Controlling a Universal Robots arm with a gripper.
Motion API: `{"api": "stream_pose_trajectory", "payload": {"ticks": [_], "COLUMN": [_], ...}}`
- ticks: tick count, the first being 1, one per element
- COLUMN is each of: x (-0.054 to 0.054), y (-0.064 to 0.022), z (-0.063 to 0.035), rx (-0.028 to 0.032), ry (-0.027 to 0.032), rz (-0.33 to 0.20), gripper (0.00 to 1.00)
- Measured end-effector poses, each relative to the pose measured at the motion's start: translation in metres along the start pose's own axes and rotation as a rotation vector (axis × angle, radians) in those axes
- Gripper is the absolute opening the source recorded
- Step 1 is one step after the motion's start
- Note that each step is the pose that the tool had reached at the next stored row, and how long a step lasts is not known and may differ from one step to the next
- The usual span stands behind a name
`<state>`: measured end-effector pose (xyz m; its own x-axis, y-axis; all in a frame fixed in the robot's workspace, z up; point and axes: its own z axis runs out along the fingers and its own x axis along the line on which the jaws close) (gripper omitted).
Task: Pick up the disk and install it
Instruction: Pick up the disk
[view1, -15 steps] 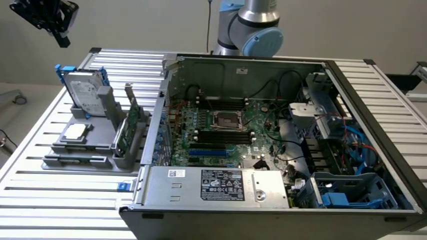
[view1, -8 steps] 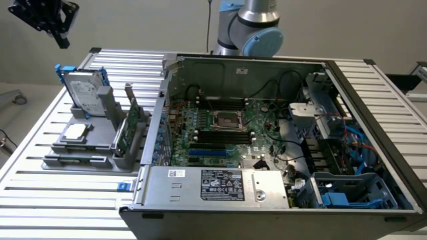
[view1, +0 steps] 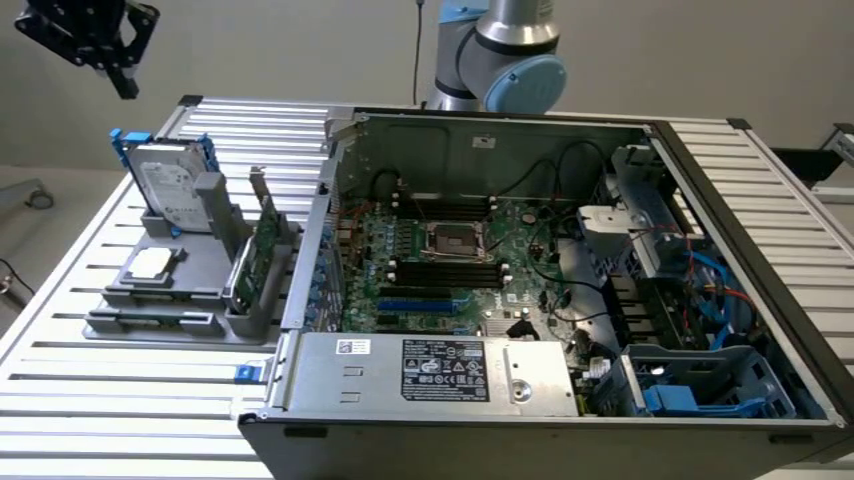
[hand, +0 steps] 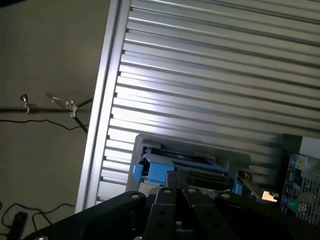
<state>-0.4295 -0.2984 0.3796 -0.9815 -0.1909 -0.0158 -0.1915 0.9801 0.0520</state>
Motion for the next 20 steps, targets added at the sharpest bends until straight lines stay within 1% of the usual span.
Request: {"api": "stream_pose_trajectory", "payload": {"ticks": [20], "x": [0.0001], "y": [-0.0003], "z": [0.0061], "rx": [-0.0057], "ry": [0.0190], "rz": [-0.362], "gripper": [0.11]}}
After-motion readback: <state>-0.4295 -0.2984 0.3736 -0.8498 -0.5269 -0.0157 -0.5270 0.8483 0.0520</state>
